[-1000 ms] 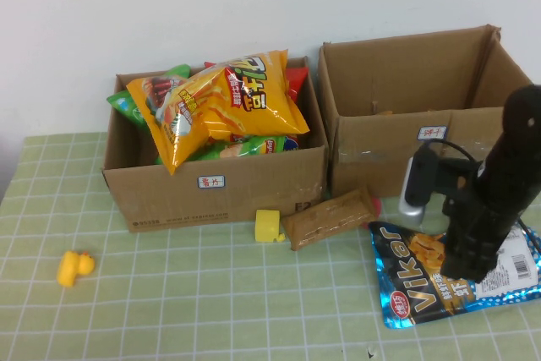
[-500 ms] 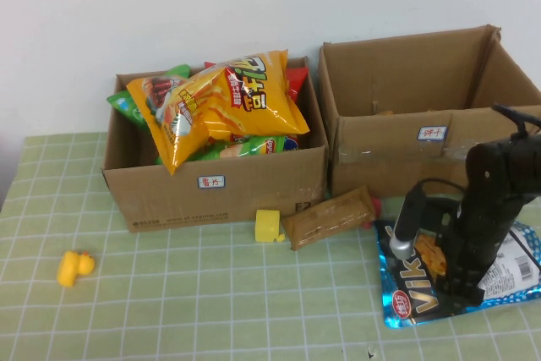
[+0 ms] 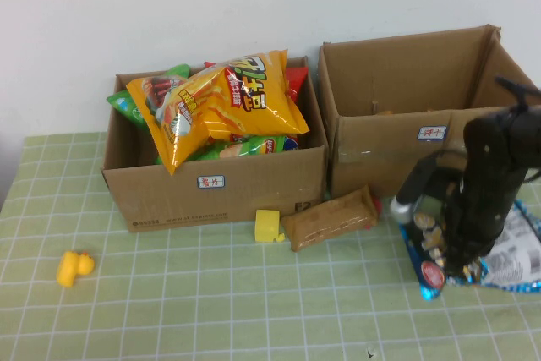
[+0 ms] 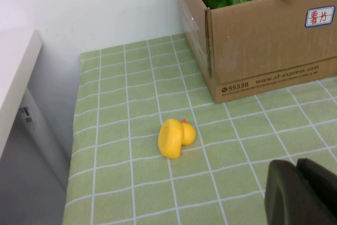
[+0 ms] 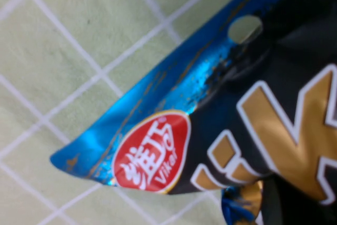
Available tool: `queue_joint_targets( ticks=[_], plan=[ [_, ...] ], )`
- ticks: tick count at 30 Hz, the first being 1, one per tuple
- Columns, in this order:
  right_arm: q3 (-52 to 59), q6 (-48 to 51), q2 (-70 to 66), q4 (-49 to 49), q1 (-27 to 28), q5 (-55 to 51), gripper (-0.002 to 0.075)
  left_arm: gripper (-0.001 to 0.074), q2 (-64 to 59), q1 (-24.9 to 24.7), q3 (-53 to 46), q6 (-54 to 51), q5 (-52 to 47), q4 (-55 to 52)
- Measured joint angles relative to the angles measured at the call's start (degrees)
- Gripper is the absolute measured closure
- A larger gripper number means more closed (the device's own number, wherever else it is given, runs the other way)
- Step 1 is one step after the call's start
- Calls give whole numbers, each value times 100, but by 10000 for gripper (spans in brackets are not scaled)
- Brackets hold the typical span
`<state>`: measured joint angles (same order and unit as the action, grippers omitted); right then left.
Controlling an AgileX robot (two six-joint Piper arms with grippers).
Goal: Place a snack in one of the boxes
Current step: Pick up the potato chip, then place the potato chip in the potato chip box
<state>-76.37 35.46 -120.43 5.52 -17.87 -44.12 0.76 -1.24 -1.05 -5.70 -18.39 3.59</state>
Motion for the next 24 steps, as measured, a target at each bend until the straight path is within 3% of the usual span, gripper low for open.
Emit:
queue_joint_targets(
  ticks=[7,14,24],
  plan=[
    [-24,-513,1493,-472,-527,-519,684,738,0,0,0,0,0,0],
    [-388,-513,2243,-911,-1194,-153,684,738,0,0,0,0,0,0],
    [-3186,-462,982,-957,-1695,-294,684,738,0,0,0,0,0,0]
  ],
)
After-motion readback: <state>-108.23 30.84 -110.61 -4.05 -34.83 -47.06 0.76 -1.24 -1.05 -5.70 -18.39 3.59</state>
